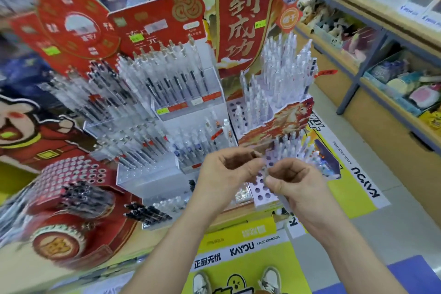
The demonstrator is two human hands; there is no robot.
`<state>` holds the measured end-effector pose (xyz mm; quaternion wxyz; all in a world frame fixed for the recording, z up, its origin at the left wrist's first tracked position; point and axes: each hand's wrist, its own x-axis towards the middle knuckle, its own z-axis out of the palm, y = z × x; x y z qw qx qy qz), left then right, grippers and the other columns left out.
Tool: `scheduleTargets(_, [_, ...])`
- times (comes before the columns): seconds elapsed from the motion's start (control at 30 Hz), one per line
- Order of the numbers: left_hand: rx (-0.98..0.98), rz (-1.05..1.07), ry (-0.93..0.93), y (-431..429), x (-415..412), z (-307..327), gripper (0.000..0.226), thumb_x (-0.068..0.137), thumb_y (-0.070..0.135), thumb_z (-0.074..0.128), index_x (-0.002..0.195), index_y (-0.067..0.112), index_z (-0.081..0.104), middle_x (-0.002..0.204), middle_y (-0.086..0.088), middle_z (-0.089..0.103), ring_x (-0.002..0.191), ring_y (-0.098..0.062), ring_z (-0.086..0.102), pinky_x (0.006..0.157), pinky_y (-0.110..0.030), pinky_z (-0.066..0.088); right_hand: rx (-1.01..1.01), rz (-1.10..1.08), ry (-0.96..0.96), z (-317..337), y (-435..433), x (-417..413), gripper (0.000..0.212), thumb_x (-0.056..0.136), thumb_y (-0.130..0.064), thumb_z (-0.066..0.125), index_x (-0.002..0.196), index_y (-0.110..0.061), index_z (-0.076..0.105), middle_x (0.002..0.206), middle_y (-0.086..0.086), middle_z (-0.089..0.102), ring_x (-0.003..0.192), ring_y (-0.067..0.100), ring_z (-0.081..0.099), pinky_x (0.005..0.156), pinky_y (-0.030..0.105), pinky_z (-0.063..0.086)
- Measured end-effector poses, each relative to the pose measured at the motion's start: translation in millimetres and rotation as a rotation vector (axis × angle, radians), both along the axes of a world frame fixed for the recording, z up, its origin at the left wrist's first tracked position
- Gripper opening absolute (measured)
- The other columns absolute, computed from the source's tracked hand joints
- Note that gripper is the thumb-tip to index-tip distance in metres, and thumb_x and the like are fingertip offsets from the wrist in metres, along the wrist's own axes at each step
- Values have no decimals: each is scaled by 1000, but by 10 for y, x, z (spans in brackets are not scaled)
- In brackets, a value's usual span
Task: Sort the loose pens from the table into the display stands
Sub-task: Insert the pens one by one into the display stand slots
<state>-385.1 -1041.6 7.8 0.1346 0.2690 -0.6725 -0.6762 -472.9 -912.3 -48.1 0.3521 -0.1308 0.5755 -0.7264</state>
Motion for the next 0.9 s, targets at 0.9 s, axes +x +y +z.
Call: scheduleTargets(0.9, [-598, 198, 78, -2157, 1821, 95, 17, 87, 16, 70, 94, 31, 73, 89, 11, 69, 82, -5, 62, 73, -20, 51, 171, 85, 275, 570, -1779, 1627, 14, 87, 5, 65, 101, 6, 63, 87, 16, 70, 75, 16, 71, 69, 21, 56])
